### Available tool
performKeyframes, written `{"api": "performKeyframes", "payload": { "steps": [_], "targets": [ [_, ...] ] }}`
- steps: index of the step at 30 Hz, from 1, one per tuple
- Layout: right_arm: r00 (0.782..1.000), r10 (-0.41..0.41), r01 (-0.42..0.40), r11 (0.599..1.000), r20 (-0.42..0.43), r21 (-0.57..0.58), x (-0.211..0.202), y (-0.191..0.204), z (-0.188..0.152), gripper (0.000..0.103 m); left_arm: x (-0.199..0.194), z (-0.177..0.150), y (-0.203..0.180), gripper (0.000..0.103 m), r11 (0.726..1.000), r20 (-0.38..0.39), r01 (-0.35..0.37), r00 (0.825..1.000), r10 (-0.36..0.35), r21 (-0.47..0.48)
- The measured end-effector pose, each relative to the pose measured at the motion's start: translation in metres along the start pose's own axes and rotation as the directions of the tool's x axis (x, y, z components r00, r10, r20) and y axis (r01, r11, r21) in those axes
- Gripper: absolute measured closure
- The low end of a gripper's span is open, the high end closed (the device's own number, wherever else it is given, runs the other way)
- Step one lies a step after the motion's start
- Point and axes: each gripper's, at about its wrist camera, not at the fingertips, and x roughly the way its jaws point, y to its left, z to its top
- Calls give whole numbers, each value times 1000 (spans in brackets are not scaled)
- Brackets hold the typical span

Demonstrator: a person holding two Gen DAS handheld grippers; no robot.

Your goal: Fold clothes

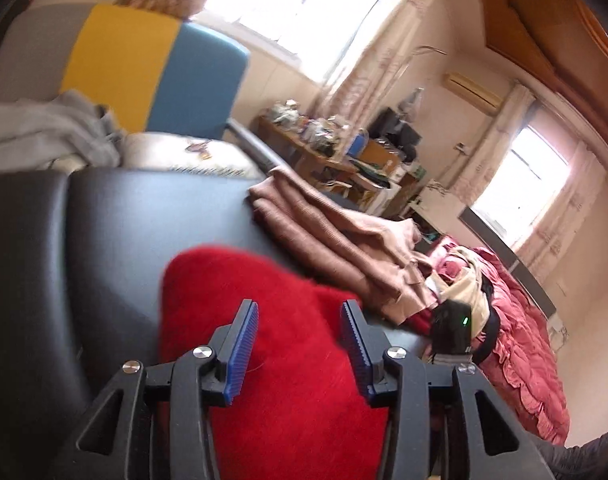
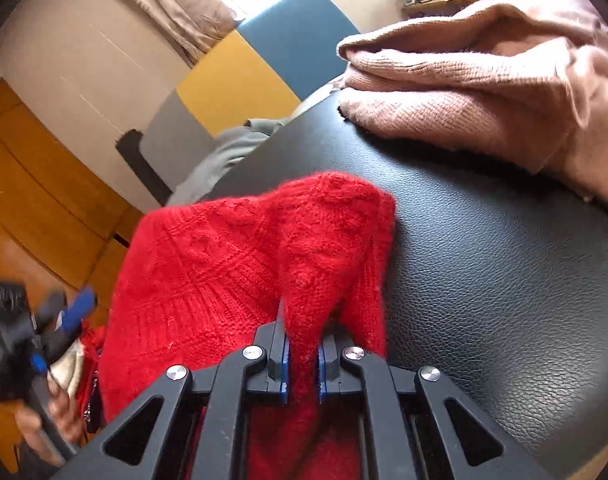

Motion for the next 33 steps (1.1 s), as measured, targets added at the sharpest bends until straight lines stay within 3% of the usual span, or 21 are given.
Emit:
{"api": "performKeyframes", "payload": {
  "steps": [2,3,5,7,10,12,16,22,23,25,27,30,33],
  "targets": [
    [999,32,-32,999,3,37,3,-16,-9,95,23,12,-7,58,1000,-35,0,999,1,26],
    [999,48,-48,997,4,56,5,-24,-13,95,41,15,-6,58,1000,-91,3,996,-2,21],
    [997,79,-79,993,9,90,7,-39,-21,95,85,12,4,64,997,-238,-78,968,77,4],
    [997,78,-78,994,2,72,6,-39,-19,96,103,4,4,74,986,-261,-149,952,162,70],
    [1000,17,-17,1000,-22,0,-3,-25,-9,92,115,0,0,74,971,-274,-205,933,231,121],
    [999,-47,46,996,-16,-79,-14,-9,-2,80,115,-2,0,74,967,-262,-217,933,246,135],
    [998,-68,65,967,-3,-248,-42,28,2,80,112,-1,5,74,972,-241,-215,942,233,99],
    [986,-94,22,890,-136,-455,-38,77,-37,80,108,-2,-5,74,970,-237,-220,941,240,106],
    [980,-112,20,874,-162,-485,-35,83,-45,82,106,-3,-5,74,971,-238,-214,943,234,105],
    [946,-231,82,852,-229,-517,-15,67,-68,84,104,-7,-7,74,971,-233,-211,944,232,112],
    [969,-172,58,859,-180,-509,-23,53,-79,85,104,-10,-11,74,964,-219,-225,943,252,138],
    [970,-145,41,890,-197,-454,-26,51,-70,87,105,-11,-16,74,955,-209,-250,937,280,162],
    [970,-117,24,918,-212,-397,-29,49,-61,86,84,-4,-14,70,972,-175,-210,958,226,104]
  ]
}}
